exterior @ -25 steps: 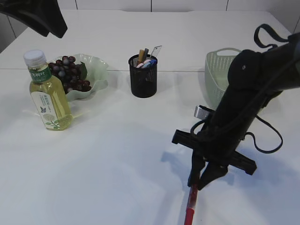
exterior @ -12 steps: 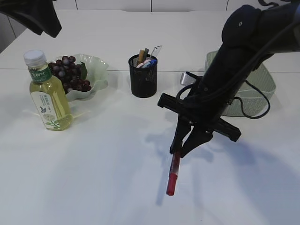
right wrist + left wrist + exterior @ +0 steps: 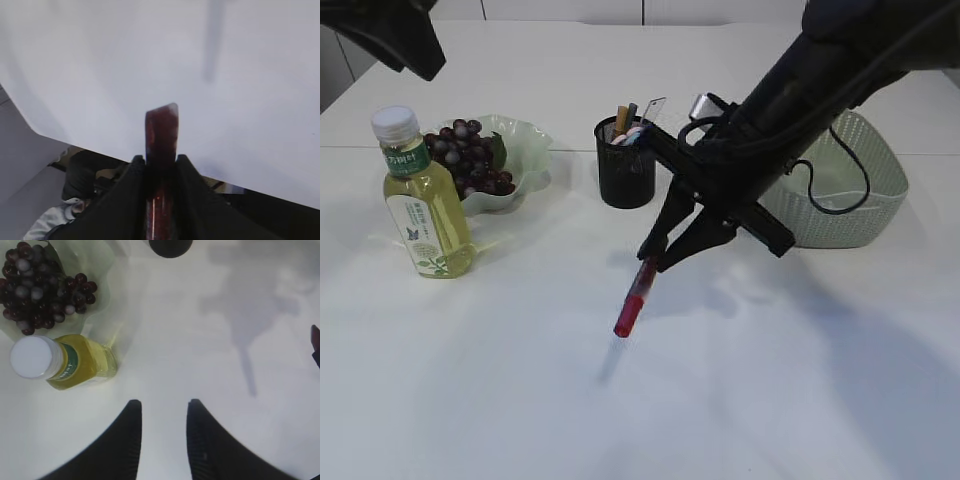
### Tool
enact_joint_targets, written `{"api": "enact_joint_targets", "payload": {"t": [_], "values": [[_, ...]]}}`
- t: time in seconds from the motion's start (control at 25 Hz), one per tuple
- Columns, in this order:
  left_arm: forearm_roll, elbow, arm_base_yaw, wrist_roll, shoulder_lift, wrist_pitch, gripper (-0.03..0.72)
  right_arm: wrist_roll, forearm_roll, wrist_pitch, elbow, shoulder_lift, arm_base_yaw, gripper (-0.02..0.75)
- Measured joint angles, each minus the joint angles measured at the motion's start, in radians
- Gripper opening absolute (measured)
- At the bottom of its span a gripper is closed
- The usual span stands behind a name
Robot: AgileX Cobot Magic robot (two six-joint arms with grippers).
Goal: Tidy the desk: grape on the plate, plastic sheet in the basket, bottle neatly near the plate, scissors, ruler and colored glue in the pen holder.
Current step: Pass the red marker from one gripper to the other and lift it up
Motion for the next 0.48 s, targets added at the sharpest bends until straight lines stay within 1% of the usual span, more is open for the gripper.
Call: {"api": "enact_joint_targets", "payload": {"t": [0.32, 0.48], "values": [[0.000, 0.000, 0.000, 0.086, 0.000, 0.000, 0.228, -0.022, 0.152, 0.001, -0.003, 0.000, -0.020, 0.155], [0.000, 0.000, 0.000, 0.104, 0.000, 0.000, 0.228, -0.033, 0.237, 0.001, -0.003, 0.000, -0.051, 0.155]]}}
